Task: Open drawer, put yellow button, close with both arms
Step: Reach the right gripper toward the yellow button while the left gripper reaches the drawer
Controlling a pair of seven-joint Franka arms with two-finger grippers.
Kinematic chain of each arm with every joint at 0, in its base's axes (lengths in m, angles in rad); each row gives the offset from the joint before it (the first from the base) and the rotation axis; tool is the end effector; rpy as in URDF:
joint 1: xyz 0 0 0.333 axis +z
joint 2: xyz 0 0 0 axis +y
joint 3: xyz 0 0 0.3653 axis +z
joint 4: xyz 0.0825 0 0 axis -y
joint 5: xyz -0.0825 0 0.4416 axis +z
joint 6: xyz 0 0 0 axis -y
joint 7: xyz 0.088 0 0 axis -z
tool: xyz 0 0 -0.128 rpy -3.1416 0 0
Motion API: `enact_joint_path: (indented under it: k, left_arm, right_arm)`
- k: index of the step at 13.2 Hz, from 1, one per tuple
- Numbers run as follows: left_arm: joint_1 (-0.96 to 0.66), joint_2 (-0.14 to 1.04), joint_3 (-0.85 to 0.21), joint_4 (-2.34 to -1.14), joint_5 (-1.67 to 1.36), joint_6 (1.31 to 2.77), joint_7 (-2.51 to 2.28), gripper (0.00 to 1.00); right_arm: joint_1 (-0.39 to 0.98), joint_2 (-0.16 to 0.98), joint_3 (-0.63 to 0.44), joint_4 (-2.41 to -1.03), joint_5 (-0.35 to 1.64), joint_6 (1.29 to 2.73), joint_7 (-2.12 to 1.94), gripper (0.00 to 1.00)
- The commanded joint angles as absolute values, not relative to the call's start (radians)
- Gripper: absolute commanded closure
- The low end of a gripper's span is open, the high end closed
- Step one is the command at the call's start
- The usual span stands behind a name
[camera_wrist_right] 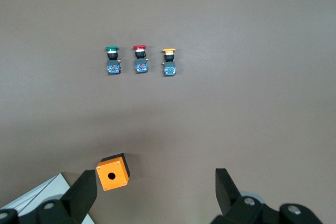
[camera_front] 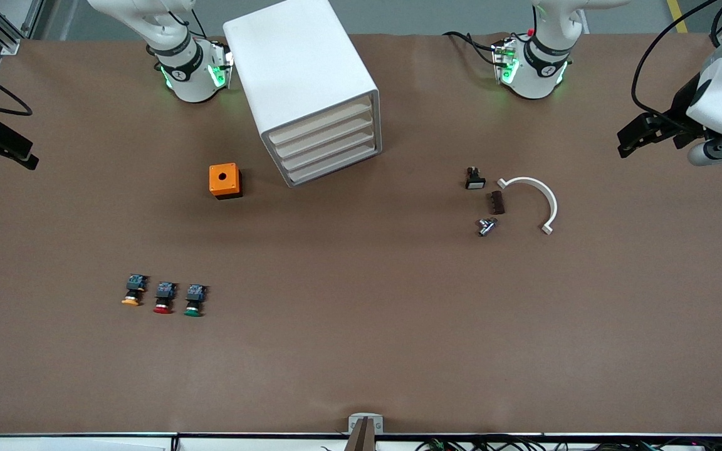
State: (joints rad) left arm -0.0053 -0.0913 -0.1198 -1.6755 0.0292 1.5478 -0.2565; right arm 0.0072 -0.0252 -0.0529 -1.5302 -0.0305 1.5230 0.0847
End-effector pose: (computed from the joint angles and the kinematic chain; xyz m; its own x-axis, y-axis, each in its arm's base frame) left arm 0.5706 -0.0711 0.6495 0.9909 0.1324 -0.0256 0.1311 -0.9902 -0.0482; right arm 0.5980 -0.0318 0.6853 0.9911 -0.1314 0.0204 -0.1320 -0.9909 0.0275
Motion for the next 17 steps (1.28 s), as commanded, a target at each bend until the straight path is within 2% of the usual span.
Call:
enact_joint_path:
  k: [1,7,12,17]
  left_arm:
    - [0.0,-0.084,-0.121,-1.655,0.029,1.545,-0.227,0.0]
    - [0.002,0.049,-0.117,-1.531,0.029,1.525,-0.226,0.0]
    - [-0.017,0.15,-0.123,-1.531,0.031,1.525,-0.229,0.0]
    - [-0.09,0.339,-0.127,-1.485,0.029,1.525,-0.378,0.0]
  right_arm:
    - [-0.017,-0.037,-0.04,-1.531,-0.012,1.523,0.069,0.0]
    - [-0.015,-0.04,-0.04,-1.54,-0.014,1.529,0.067,0.0]
    - [-0.012,-0.044,-0.037,-1.54,-0.015,1.523,0.067,0.0]
    - [-0.012,-0.046,-0.037,-1.54,-0.015,1.519,0.069,0.0]
